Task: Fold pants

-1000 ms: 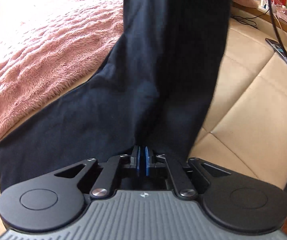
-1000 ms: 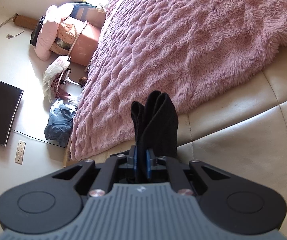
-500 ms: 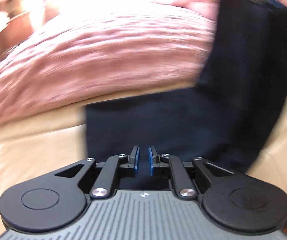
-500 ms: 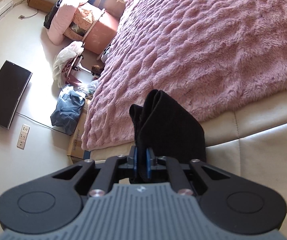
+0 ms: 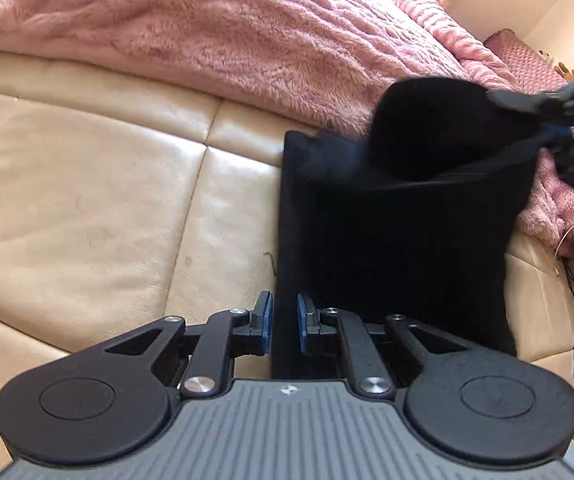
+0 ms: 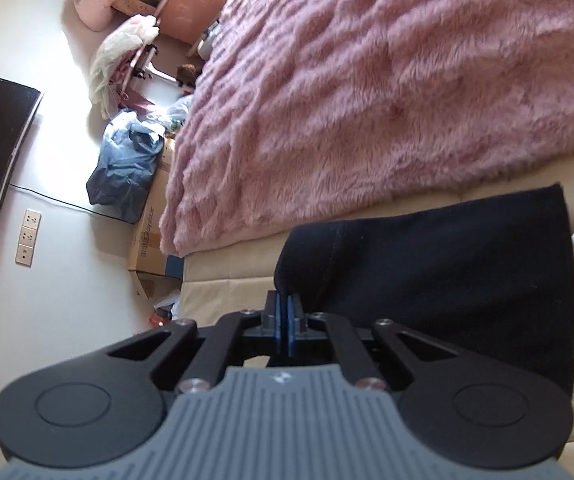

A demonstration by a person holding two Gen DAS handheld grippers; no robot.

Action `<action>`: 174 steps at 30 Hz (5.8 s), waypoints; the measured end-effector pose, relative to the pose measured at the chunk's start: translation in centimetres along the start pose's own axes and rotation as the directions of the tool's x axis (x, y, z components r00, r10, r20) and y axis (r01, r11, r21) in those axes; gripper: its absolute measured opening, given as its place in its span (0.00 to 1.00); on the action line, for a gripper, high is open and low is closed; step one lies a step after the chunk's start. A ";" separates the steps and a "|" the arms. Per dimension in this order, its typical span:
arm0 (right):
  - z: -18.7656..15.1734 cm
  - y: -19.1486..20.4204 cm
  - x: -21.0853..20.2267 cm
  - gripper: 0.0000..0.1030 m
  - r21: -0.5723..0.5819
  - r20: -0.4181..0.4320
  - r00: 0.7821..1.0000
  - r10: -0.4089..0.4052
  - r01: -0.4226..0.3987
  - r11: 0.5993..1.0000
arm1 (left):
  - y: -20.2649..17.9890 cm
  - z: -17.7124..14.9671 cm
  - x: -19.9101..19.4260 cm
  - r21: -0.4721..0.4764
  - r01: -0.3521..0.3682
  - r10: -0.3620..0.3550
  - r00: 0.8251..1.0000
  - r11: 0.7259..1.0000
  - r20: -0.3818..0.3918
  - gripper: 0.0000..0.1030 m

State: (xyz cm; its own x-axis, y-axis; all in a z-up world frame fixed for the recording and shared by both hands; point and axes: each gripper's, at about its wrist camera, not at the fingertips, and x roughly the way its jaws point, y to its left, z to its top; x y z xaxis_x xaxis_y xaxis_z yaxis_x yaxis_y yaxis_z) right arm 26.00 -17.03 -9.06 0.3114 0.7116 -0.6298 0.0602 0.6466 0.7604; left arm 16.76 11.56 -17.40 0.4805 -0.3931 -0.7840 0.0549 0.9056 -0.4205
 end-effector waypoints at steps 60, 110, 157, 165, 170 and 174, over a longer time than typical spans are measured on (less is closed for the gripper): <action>0.2 -9.6 1.6 0.11 -0.444 0.361 0.841 -0.402 0.534 0.719 | -5.8 8.2 6.6 0.114 -0.118 0.104 0.987 0.987 0.122 0.17; -5.7 -18.4 -1.6 0.41 0.062 0.184 0.980 -0.077 0.067 0.996 | 2.7 3.7 6.1 -0.262 0.267 -0.260 0.964 0.927 0.063 0.59; -7.0 -1.6 -1.4 0.16 -0.170 0.153 0.988 -0.004 0.030 0.985 | 2.3 7.8 -10.9 -0.037 -0.025 0.030 0.987 0.999 0.159 0.17; -7.3 3.3 4.3 0.16 -0.211 0.095 0.995 0.034 -0.014 0.977 | 7.9 10.0 -13.3 -0.058 -0.070 0.079 0.982 0.996 0.172 0.17; -6.4 4.4 8.4 0.16 -0.211 0.069 0.997 0.018 -0.003 0.977 | 11.3 10.9 -11.9 -0.077 -0.080 0.092 0.982 0.994 0.164 0.17; -5.3 4.4 11.4 0.16 -0.212 0.053 0.999 -0.002 0.013 0.977 | 13.8 11.4 -10.1 -0.085 -0.082 0.095 0.984 0.993 0.149 0.17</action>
State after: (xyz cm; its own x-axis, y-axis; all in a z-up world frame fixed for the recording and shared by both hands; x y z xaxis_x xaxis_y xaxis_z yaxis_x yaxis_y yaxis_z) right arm 24.74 -4.59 -13.70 0.3609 0.6950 -0.6219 -0.1379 0.6993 0.7014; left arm 22.64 29.83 -10.01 0.6085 -0.2776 -0.7434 -0.0597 0.9181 -0.3918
